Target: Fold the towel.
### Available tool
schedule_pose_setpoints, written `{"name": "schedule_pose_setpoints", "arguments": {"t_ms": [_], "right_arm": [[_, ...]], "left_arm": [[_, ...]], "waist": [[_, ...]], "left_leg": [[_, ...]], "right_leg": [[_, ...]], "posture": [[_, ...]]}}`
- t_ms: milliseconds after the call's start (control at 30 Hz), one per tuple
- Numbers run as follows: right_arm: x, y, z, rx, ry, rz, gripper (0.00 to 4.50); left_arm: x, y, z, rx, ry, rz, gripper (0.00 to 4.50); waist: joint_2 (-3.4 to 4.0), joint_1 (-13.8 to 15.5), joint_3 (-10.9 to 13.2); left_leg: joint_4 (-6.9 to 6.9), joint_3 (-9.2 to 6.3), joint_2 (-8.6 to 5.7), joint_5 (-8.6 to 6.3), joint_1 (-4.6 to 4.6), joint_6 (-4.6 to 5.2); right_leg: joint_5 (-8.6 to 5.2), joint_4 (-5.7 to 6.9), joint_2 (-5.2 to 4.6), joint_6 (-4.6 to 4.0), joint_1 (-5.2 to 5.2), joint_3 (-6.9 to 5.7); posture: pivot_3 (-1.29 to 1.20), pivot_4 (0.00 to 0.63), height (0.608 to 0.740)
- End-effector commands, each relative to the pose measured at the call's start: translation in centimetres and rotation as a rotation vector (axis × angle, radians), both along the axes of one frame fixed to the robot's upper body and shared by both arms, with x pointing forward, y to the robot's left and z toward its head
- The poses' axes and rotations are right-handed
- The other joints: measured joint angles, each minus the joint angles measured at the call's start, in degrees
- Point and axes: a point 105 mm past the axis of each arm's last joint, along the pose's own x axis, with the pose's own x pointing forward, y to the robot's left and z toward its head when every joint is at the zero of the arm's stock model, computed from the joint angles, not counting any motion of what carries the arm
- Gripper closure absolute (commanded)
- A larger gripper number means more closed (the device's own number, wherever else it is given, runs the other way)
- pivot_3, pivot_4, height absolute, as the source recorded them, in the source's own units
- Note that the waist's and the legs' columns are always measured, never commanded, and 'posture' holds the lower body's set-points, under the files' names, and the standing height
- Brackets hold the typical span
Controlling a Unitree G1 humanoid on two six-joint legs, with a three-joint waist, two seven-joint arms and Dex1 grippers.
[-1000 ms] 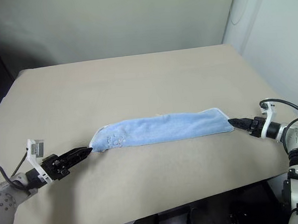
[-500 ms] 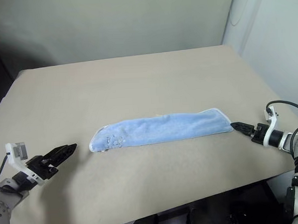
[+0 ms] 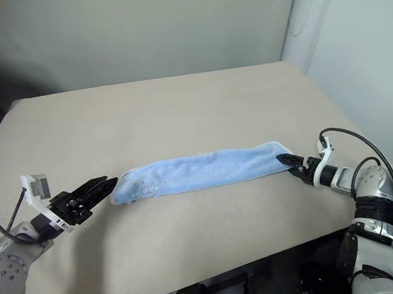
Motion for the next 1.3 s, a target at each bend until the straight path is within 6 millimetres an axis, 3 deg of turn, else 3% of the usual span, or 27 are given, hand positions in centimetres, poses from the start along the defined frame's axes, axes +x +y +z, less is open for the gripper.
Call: {"name": "schedule_pose_setpoints", "arguments": {"t_ms": [33,100,200,567,700,833,967,1067,1133,1167,1233,1300], "right_arm": [[1.0,0.3,-0.6,0.012,0.039,-0.080,0.00],[1.3,0.6,-0.2,0.023,0.031,-0.088,0.00],[1.9,0.6,0.1,0.036,0.014,-0.135,0.59],[1.9,-0.3,1.4,0.077,-0.036,-0.187,4.46],[1.6,-0.2,2.2,0.038,-0.083,-0.152,4.46],[1.0,0.4,4.0,-0.162,-0.240,-0.036,4.46],[0.9,0.0,5.5,-0.238,-0.329,0.005,4.46],[1.0,-1.5,6.1,-0.448,-0.404,0.059,4.46],[1.0,-1.7,6.1,-0.476,-0.416,0.077,4.46],[1.2,-1.8,6.8,-0.594,-0.479,0.126,4.46],[1.3,-1.5,8.1,-0.765,-0.579,0.227,4.46],[1.4,-0.2,9.4,-0.827,-0.660,0.317,4.46]], "left_arm": [[0.1,-2.1,1.5,-0.001,-0.059,-0.073,1.23],[0.0,-2.8,1.4,0.000,-0.056,-0.099,1.23],[-0.2,-3.8,0.8,0.013,-0.038,-0.140,1.20],[-0.7,-5.2,-0.1,0.031,-0.006,-0.206,1.20],[-0.8,-5.8,-0.3,0.071,0.005,-0.245,1.20],[-0.8,-6.1,-0.7,0.092,0.017,-0.260,1.20],[-0.9,-6.2,-0.7,0.095,0.017,-0.263,1.20],[-0.9,-6.5,-0.8,0.096,0.017,-0.271,1.20],[-0.9,-6.5,-0.8,0.096,0.017,-0.272,1.20],[-0.8,-6.5,-0.9,0.097,0.018,-0.273,1.20],[-0.6,-6.7,-1.0,0.095,0.019,-0.275,1.20],[-0.5,-6.8,-1.0,0.094,0.017,-0.278,1.20]], "waist": [[-0.25,-0.1,-0.2],[-0.30,-0.1,-0.2],[-0.34,-0.1,-0.2],[-0.24,0.7,-0.2],[-0.22,1.0,-0.1],[-0.19,1.2,-0.1],[-0.19,1.4,-0.1],[-0.14,1.6,-0.1],[-0.15,1.7,-0.1],[-0.14,1.8,-0.1],[-0.08,1.8,-0.1],[-0.03,1.8,0.0]], "left_leg": [[0.01,0.00,0.00,0.00,0.00,0.00],[0.06,0.01,-0.01,0.00,-0.01,0.01],[0.10,0.03,-0.02,-0.02,-0.02,0.03],[-0.26,0.04,0.00,-0.12,-0.44,0.03],[-0.21,0.01,-0.01,-0.14,-0.51,0.02],[-0.20,0.01,-0.01,-0.14,-0.51,0.02],[-0.19,-0.01,-0.02,-0.15,-0.56,0.02],[-0.16,-0.02,-0.04,-0.15,-0.58,0.01],[-0.15,-0.02,-0.04,-0.15,-0.60,0.01],[-0.15,-0.05,-0.04,-0.15,-0.60,0.01],[-0.14,-0.04,-0.04,-0.15,-0.60,0.00],[-0.13,-0.04,-0.05,-0.15,-0.62,0.00]], "right_leg": [[0.00,-0.02,0.00,0.00,0.00,0.02],[0.01,-0.07,-0.01,-0.01,0.03,0.04],[0.01,-0.09,-0.03,-0.01,0.04,0.06],[-0.10,-0.04,-0.01,-0.02,-0.51,0.04],[-0.11,-0.05,-0.02,0.00,-0.52,0.02],[-0.11,-0.04,-0.02,0.00,-0.52,0.01],[-0.13,-0.05,-0.02,0.03,-0.51,-0.01],[-0.13,-0.05,-0.02,0.07,-0.50,-0.01],[-0.14,-0.06,-0.03,0.09,-0.49,-0.02],[-0.14,-0.06,-0.02,0.09,-0.48,-0.02],[-0.14,-0.04,-0.02,0.09,-0.49,-0.02],[-0.13,-0.04,-0.02,0.10,-0.50,-0.03]], "posture": [[0.00,0.150,0.740],[0.00,0.150,0.740],[0.00,0.150,0.740],[0.00,0.150,0.740],[0.00,0.150,0.740],[0.00,0.150,0.740],[0.00,0.150,0.740],[0.00,0.150,0.740],[0.00,0.150,0.740],[0.00,0.150,0.740],[0.00,0.150,0.740],[0.00,0.150,0.740]]}}
